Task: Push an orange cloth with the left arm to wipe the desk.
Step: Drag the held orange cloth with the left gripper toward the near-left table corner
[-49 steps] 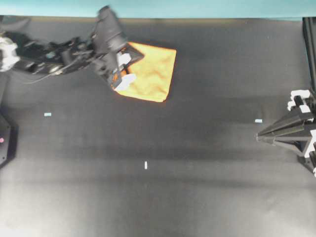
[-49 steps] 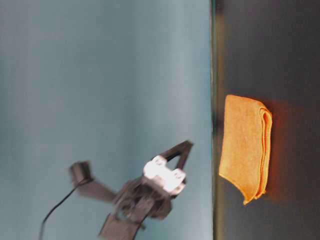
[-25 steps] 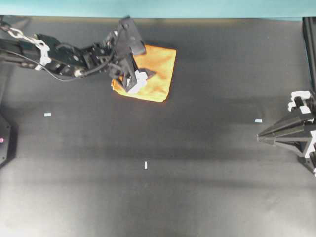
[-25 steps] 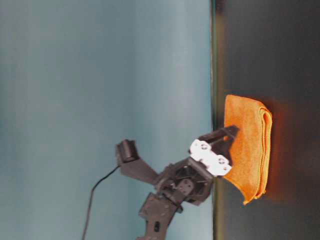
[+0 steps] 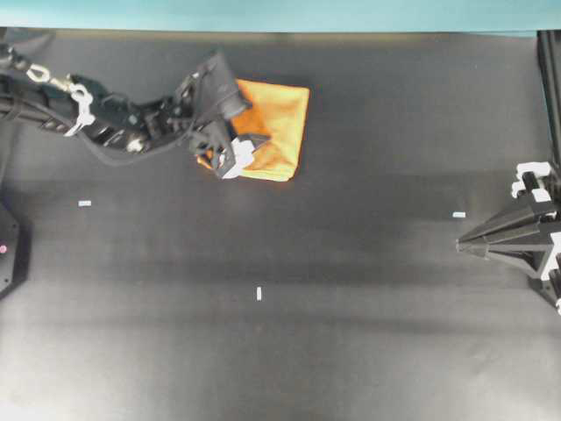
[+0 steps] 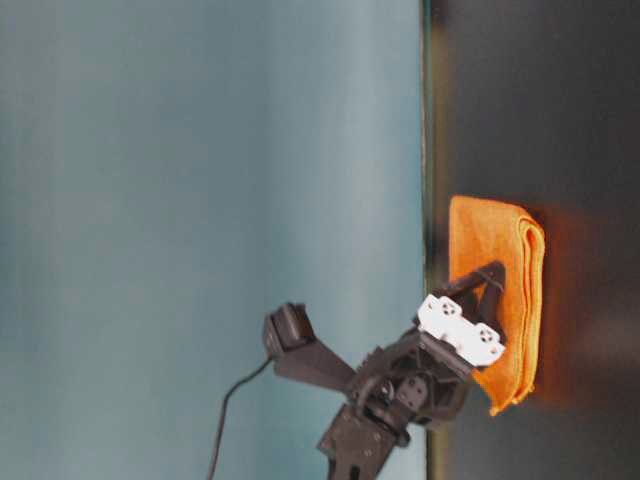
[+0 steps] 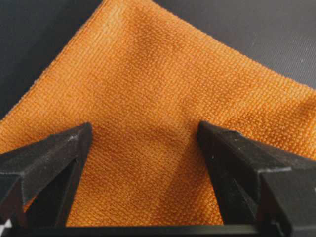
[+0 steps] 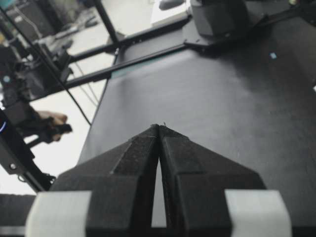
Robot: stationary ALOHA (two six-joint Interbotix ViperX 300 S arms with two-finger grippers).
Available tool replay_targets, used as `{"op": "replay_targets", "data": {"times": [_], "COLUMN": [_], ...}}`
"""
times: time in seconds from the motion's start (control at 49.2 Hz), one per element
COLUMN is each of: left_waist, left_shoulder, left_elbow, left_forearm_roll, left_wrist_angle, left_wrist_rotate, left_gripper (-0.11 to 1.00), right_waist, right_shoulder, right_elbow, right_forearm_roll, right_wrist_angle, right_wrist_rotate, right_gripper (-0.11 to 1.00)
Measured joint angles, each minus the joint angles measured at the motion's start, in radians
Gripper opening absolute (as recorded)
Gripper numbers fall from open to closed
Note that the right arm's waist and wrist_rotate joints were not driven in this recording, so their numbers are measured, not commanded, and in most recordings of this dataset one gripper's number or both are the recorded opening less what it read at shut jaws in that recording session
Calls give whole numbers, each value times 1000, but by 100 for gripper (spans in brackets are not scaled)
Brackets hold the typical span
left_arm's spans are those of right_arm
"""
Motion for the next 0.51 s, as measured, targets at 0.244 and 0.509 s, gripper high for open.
{"op": "replay_targets", "data": {"times": [0.244,0.509], "left_waist": [-87,-215], "left_shoulder": [-91,-176], "left_elbow": [107,202], "left_forearm_roll": [0,2], "left_wrist_angle": [-2,3], "left_wrist_rotate": [2,-6], "left_gripper": [84,84], "right_waist": [2,2], "right_shoulder": [0,0], "right_elbow": [5,6], "right_forearm_roll": [2,5], "right_wrist_angle": [0,0], "right_wrist_rotate": [0,0], "right_gripper": [0,0]}}
